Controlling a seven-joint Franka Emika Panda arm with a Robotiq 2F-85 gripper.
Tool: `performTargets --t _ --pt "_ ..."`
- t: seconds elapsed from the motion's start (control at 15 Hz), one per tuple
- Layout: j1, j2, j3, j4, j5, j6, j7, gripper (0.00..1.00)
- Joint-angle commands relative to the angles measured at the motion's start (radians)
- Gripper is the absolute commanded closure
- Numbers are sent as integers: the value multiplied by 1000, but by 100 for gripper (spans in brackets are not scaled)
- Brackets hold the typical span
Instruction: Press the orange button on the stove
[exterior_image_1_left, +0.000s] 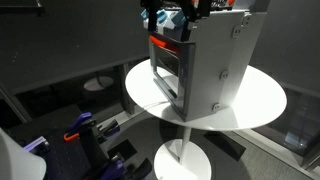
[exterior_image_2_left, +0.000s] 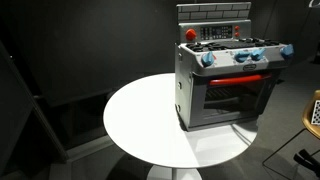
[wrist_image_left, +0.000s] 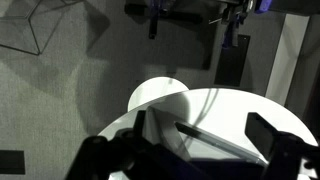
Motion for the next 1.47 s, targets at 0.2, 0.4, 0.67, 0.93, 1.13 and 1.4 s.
performTargets --t 0.2,0.4,0.67,0.93,1.13,1.4 --pt "-15 1 14 2 6 -1 -5 0" --pt "-10 7 21 33 15 18 4 0" --pt "1 13 39 93 35 64 12 0" --pt "8 37 56 168 52 116 21 0" --pt "6 71 67 214 44 196 35 0" --pt "2 144 76 264 36 328 54 0"
